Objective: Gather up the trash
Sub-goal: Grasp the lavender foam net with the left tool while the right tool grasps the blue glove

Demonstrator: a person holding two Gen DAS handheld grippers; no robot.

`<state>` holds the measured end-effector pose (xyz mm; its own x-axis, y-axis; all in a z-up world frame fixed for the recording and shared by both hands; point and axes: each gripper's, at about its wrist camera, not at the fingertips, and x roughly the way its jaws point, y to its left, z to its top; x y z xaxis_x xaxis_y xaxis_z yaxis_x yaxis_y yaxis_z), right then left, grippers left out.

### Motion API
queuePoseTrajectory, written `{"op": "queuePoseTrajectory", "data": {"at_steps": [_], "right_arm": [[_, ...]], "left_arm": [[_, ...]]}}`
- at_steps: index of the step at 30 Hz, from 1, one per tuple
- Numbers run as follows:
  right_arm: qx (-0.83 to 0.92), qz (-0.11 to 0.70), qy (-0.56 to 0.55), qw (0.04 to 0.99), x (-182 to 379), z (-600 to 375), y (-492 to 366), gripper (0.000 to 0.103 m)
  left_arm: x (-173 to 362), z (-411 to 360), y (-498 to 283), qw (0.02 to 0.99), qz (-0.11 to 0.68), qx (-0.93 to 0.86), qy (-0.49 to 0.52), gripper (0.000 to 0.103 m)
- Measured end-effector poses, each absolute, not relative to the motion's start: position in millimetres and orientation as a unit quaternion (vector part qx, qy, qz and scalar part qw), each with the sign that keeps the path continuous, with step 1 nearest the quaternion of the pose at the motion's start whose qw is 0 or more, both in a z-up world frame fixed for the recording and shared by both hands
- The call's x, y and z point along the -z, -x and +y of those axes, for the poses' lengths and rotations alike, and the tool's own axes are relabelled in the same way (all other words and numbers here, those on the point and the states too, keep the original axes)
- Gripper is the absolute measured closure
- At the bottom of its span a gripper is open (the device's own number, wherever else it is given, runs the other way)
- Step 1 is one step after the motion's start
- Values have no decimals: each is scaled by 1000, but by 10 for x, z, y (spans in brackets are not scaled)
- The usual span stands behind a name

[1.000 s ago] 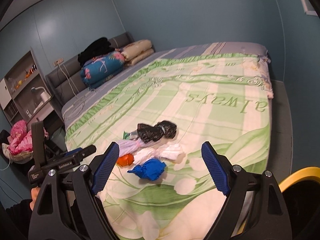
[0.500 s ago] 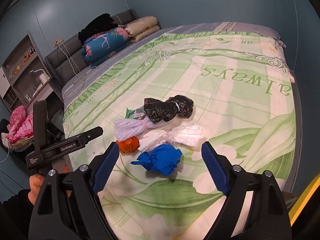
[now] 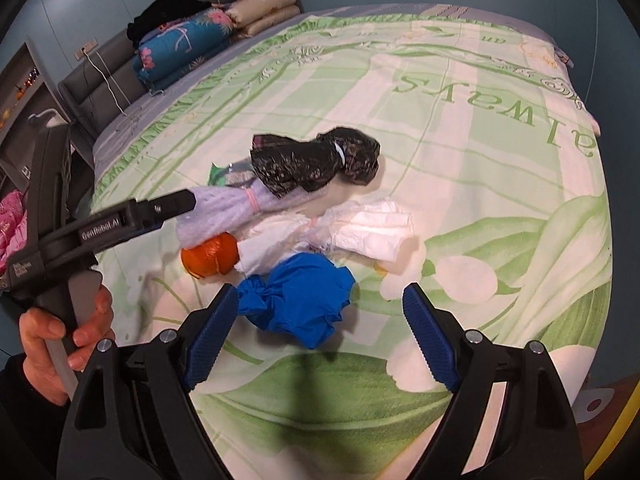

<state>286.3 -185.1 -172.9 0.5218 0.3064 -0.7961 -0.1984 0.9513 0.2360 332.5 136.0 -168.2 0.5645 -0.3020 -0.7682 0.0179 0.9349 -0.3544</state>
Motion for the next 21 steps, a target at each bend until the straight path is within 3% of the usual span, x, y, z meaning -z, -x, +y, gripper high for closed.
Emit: {"op": "queuePoseTrajectory", "data": {"at_steps": [9, 13, 18, 21], "right_arm": [[-132, 490, -38, 861, 1977, -1712, -2990, 23], [-130, 499, -38, 856, 2035, -1677, -3032, 29], [-132, 508, -34, 850, 2102, -1621, -3059, 42], [-134, 509, -28, 850, 2121, -1580, -3067, 51]], "left_arm": [[1822, 1311, -3463, 862, 464, 111, 170, 19], [1837, 1307, -3456, 860, 462, 123, 179, 27], [1885, 1274, -3466, 855, 468, 133, 178, 58], [1875, 1218, -3433, 857, 466, 141, 169, 68]]}}
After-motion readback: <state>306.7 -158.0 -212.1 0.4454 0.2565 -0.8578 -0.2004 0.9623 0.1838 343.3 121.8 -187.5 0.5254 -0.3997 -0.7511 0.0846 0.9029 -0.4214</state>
